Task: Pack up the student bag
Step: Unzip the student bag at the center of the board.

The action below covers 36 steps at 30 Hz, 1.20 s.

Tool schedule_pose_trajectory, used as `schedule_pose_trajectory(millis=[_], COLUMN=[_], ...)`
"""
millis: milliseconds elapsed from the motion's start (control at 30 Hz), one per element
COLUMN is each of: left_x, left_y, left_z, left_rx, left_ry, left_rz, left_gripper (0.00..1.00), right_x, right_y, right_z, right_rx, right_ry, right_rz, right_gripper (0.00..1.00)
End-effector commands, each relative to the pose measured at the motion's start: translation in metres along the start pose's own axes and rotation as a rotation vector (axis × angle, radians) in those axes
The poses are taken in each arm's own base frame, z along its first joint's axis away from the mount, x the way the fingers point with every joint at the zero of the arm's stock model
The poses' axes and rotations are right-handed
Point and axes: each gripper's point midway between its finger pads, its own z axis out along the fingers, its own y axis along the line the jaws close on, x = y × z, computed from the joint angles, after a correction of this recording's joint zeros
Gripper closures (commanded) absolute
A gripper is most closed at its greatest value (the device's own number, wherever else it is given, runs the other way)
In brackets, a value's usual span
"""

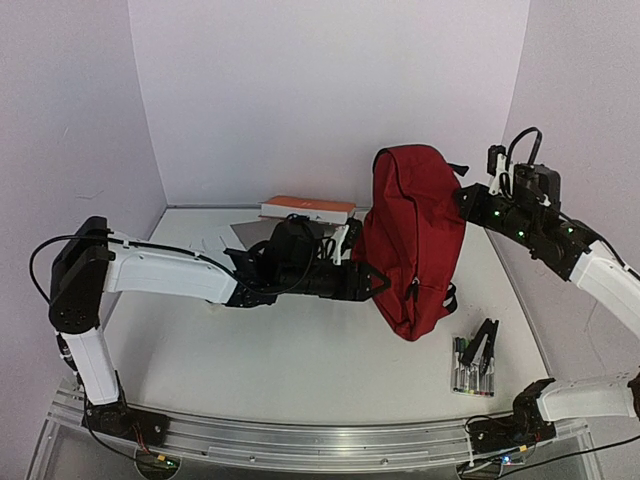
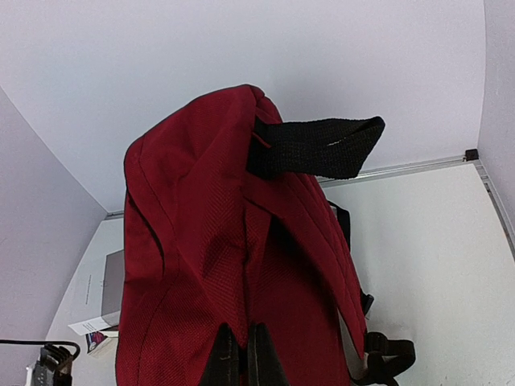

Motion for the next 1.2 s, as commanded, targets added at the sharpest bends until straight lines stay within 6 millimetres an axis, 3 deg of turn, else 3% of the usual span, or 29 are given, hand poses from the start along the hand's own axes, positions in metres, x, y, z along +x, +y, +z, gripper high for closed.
schedule_pose_trajectory(millis=[0, 367, 1167], left_x=[-0.024, -0.005, 0.004], left_y=[-0.042, -0.043, -0.021], left_z=[0.016, 0.059, 0.098], left_rx=[0.176, 0.254, 0.188], left_ry=[-0.065, 0.031, 0.072], left_rz=[-0.074, -0.159, -0.169], left_gripper=[0.42, 0.55, 0.57], right_x=[-0.03, -0.03, -0.03], right_y=[0.007, 0.006, 0.009], right_z=[-0.011, -0.012, -0.012], right_rx=[-0.022, -0.02, -0.032], right_ry=[-0.122, -0.126, -0.124], right_rz=[0.044, 0.065, 0.068], right_gripper=[1.0, 1.0, 1.0])
